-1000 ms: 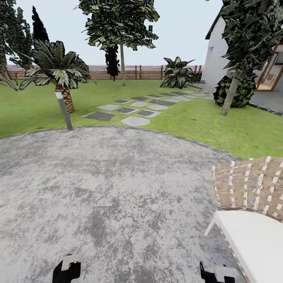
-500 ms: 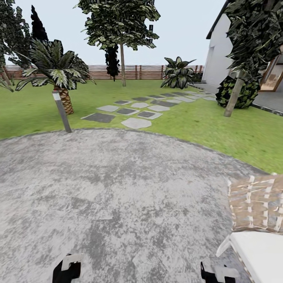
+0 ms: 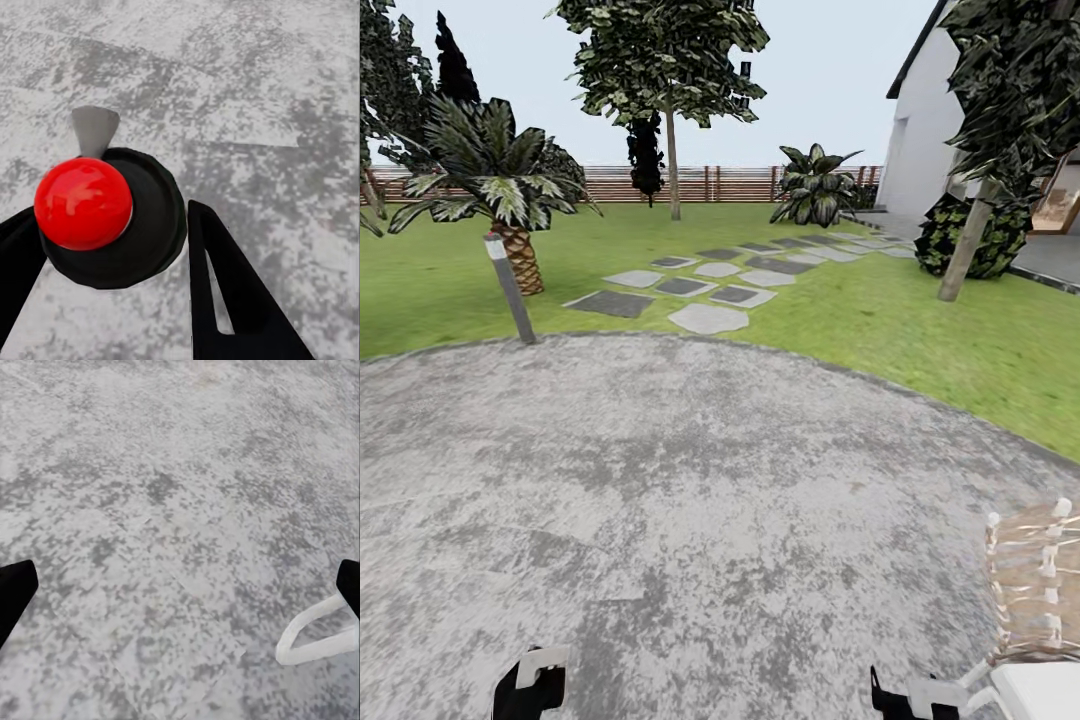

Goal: In the garden, pick up the pesticide atomizer on the floor and spray pesticide onto both trees until each tree trunk is fully covered.

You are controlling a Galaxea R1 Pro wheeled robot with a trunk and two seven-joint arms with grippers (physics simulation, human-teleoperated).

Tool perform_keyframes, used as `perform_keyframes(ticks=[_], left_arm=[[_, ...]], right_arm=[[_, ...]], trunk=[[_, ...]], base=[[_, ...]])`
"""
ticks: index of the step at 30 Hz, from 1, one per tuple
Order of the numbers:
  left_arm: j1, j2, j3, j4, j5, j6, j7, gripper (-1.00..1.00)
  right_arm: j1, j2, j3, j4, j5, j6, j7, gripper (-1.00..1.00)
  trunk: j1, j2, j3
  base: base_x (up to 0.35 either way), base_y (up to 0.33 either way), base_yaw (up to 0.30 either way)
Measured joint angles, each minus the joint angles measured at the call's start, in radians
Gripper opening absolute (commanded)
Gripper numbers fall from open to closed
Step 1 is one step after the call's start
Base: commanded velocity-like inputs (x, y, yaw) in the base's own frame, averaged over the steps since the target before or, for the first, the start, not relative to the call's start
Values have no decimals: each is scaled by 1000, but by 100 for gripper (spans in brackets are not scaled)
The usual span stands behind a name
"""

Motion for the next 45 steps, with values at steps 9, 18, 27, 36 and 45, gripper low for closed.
perform_keyframes(ticks=[9, 18, 27, 36, 45], left_arm=[[0, 0, 1, 0, 0, 0, -1, -100], [0, 0, 1, 0, 0, 1, -1, -100], [0, 0, 1, 0, 0, 1, 0, -100], [0, 0, 1, 0, 0, 0, 0, -100], [0, 0, 1, 0, 0, 0, 0, -100]], right_arm=[[0, 0, 2, 0, 1, -1, 3, 100], [0, 1, 2, 0, 1, -2, 3, 100], [0, 1, 2, 0, 1, -2, 3, 100], [0, 1, 2, 0, 1, -2, 2, 100], [0, 1, 2, 0, 1, -1, 2, 100]], trunk=[[0, 0, 0], [0, 0, 0], [0, 0, 0], [0, 0, 0], [0, 0, 0]], base=[[339, 0, 0], [339, 0, 0], [338, 0, 0], [339, 0, 0], [338, 0, 0]])
